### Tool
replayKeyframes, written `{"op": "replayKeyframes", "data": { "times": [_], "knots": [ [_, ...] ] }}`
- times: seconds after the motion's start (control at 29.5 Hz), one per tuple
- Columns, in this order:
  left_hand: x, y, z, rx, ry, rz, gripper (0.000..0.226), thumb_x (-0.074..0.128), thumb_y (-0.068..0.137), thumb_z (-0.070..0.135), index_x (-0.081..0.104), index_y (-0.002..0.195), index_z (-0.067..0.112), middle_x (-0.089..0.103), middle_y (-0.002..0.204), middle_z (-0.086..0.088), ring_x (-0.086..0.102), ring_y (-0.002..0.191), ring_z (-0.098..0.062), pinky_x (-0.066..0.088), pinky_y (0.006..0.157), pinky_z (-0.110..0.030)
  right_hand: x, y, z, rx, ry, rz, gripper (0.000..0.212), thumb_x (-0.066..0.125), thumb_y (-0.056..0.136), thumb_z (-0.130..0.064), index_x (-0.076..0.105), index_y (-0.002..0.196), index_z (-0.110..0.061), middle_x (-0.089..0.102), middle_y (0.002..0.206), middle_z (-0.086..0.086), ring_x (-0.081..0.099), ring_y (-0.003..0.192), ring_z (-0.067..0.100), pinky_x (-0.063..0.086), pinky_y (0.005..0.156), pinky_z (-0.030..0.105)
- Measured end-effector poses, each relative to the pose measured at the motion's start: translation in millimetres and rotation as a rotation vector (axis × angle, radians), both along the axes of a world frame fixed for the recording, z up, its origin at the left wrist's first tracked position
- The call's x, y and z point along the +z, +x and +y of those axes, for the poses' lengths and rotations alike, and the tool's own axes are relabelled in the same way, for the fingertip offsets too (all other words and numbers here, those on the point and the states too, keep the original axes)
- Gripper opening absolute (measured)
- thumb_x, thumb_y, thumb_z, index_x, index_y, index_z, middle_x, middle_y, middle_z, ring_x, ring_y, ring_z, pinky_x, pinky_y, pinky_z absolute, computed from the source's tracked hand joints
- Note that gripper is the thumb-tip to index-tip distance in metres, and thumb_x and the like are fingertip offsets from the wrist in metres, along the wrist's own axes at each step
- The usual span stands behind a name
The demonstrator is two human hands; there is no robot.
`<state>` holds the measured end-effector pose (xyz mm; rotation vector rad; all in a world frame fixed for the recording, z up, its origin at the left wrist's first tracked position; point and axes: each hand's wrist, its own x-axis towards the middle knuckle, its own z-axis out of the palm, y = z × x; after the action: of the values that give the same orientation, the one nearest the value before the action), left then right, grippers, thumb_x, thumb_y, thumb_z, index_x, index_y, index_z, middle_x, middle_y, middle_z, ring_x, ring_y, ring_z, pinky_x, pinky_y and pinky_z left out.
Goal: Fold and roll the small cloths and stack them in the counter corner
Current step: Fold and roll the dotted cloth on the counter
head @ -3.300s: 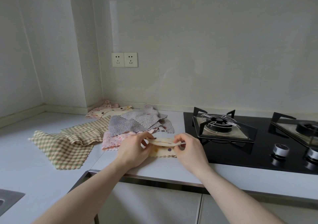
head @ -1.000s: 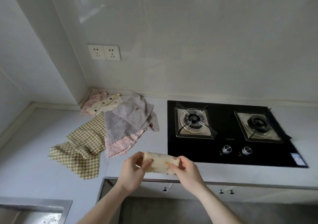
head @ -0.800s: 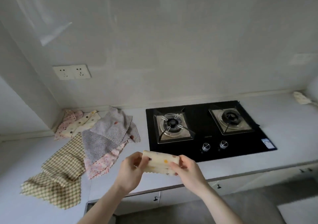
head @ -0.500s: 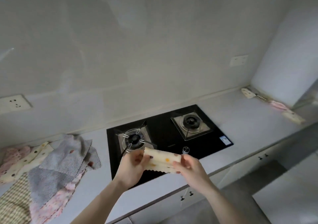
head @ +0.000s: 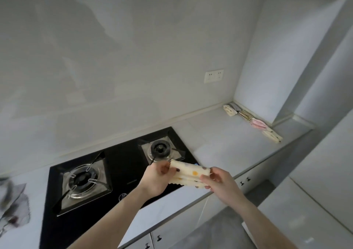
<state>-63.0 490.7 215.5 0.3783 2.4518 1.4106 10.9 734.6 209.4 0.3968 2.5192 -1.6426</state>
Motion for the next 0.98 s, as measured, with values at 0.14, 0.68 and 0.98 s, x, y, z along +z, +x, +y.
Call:
{"op": "replayKeyframes", "data": {
  "times": [0.14, 0.68, 0.98],
  "knots": [
    [4, -31, 40, -0.014, -0.034, -0.012, 0.011, 0.064, 0.098, 0.039, 0.070, 0.094, 0.030, 0.073, 0.091, 0.007, 0.068, 0.088, -0.012, 0.056, 0.081, -0.031, 1, -25, 34, -0.010, 0.014, -0.007, 0.025, 0.070, 0.094, -0.039, 0.067, 0.113, -0.022, 0.073, 0.105, -0.009, 0.073, 0.086, 0.006, 0.055, 0.071, 0.018],
    [-11, -192, 133, -0.206, -0.109, -0.093, 0.018, 0.063, 0.096, 0.039, 0.072, 0.106, 0.027, 0.075, 0.100, 0.004, 0.072, 0.090, -0.011, 0.060, 0.086, -0.037, -24, -133, 118, -0.244, -0.035, -0.118, 0.009, 0.069, 0.093, -0.025, 0.070, 0.101, -0.021, 0.076, 0.089, 0.001, 0.073, 0.078, 0.014, 0.058, 0.074, 0.030],
    [-14, -260, 145, -0.164, -0.177, -0.079, 0.017, 0.064, 0.095, 0.030, 0.064, 0.112, 0.034, 0.070, 0.108, 0.009, 0.066, 0.101, -0.007, 0.053, 0.096, -0.031, -56, -196, 169, -0.572, -0.291, -0.144, 0.005, 0.069, 0.095, -0.021, 0.069, 0.098, -0.017, 0.075, 0.089, 0.007, 0.069, 0.075, 0.020, 0.058, 0.070, 0.032]
  ]
}}
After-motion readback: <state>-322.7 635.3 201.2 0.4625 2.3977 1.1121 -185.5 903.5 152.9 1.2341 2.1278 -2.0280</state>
